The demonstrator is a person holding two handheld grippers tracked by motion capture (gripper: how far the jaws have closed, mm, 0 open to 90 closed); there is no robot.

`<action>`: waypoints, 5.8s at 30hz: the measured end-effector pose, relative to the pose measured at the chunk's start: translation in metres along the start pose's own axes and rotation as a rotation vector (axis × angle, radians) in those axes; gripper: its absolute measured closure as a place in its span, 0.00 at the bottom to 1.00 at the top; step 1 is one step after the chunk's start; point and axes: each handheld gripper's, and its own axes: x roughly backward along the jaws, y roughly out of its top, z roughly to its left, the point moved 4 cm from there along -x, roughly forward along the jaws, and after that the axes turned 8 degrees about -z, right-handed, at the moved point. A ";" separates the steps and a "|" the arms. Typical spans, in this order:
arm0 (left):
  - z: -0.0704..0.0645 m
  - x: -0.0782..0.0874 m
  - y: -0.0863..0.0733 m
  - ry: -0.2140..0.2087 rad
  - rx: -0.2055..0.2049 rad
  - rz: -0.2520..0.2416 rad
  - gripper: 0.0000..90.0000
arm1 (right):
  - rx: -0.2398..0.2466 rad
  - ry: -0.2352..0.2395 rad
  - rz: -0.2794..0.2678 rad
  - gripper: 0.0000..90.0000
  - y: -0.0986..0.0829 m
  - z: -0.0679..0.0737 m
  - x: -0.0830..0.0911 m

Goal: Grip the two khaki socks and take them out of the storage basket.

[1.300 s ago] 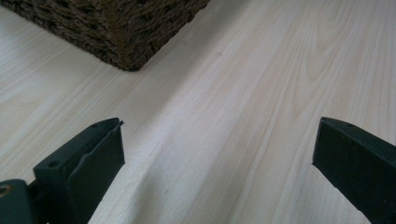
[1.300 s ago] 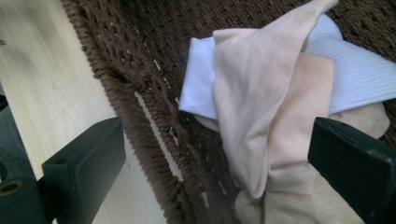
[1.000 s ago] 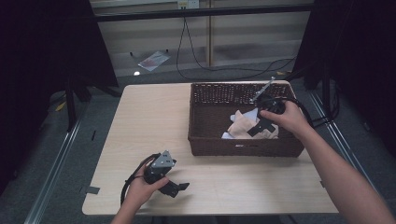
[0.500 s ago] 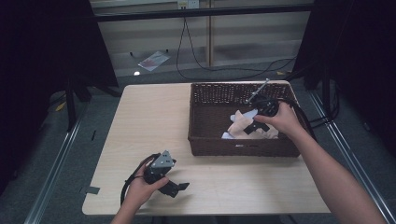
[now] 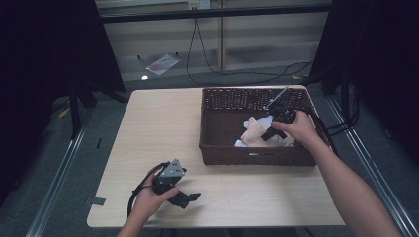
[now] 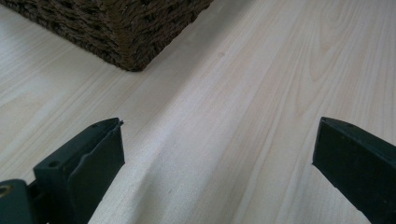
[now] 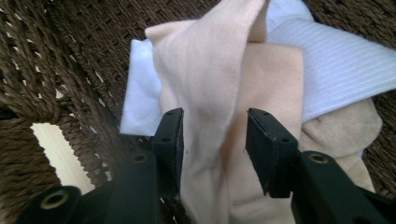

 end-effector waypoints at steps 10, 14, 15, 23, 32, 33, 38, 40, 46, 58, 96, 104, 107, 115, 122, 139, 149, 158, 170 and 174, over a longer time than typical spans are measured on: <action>0.000 0.002 0.000 0.006 -0.005 0.002 0.02 | 0.025 0.000 0.011 1.00 0.005 0.007 0.009; 0.000 0.002 0.001 0.007 -0.007 0.001 0.02 | 0.048 -0.004 0.005 1.00 0.010 0.010 0.017; 0.000 0.002 0.001 0.006 -0.007 0.001 0.02 | 0.050 0.000 0.005 1.00 0.011 0.011 0.019; 0.000 0.001 0.001 0.002 -0.006 -0.006 0.02 | 0.081 -0.012 -0.004 1.00 0.025 0.017 0.047; 0.000 0.001 0.001 0.001 -0.003 -0.002 0.02 | 0.091 -0.026 -0.013 1.00 0.035 0.017 0.078; 0.000 0.001 0.001 0.002 -0.004 -0.004 0.02 | 0.082 -0.024 -0.017 1.00 0.036 0.018 0.081; 0.000 0.001 0.001 0.002 -0.005 -0.002 0.02 | 0.098 -0.027 -0.024 1.00 0.040 0.019 0.092; -0.001 0.000 0.001 -0.002 -0.004 -0.004 0.02 | 0.105 -0.024 -0.027 1.00 0.042 0.021 0.096; 0.000 0.001 0.001 0.005 -0.005 -0.004 0.02 | 0.131 -0.020 -0.026 1.00 0.045 0.027 0.109; 0.000 0.001 0.001 0.002 -0.002 -0.012 0.02 | 0.179 0.011 -0.029 1.00 0.044 0.042 0.132; -0.001 0.001 0.001 0.006 0.000 -0.007 0.02 | 0.348 0.173 -0.033 0.98 0.031 0.102 0.153; 0.000 0.002 0.001 0.009 -0.006 -0.003 0.02 | 0.368 0.207 -0.024 0.98 0.026 0.112 0.143; 0.000 0.002 0.001 0.008 -0.007 -0.003 0.02 | 0.375 0.217 -0.012 0.98 0.023 0.114 0.136; 0.000 0.002 0.001 0.007 -0.007 -0.005 0.02 | 0.377 0.231 0.029 0.97 0.014 0.116 0.112; -0.001 0.001 0.001 0.006 -0.001 -0.004 0.02 | 0.351 0.185 0.014 0.78 0.014 0.107 0.102; 0.001 0.001 0.000 0.002 -0.003 -0.001 0.02 | 0.206 0.031 0.008 0.25 0.019 0.050 0.062; 0.000 0.002 0.000 0.001 -0.009 0.001 0.02 | 0.155 -0.012 -0.010 0.15 0.018 0.029 0.041; 0.000 0.002 0.000 0.000 -0.009 0.003 0.02 | 0.135 -0.053 0.020 0.13 0.015 0.017 0.022; 0.000 0.002 0.000 -0.001 -0.011 0.003 0.02 | 0.122 -0.077 0.016 0.13 0.014 0.010 0.007; 0.000 0.000 -0.001 -0.003 -0.005 0.000 0.02 | 0.107 -0.068 0.011 0.13 0.009 0.007 0.004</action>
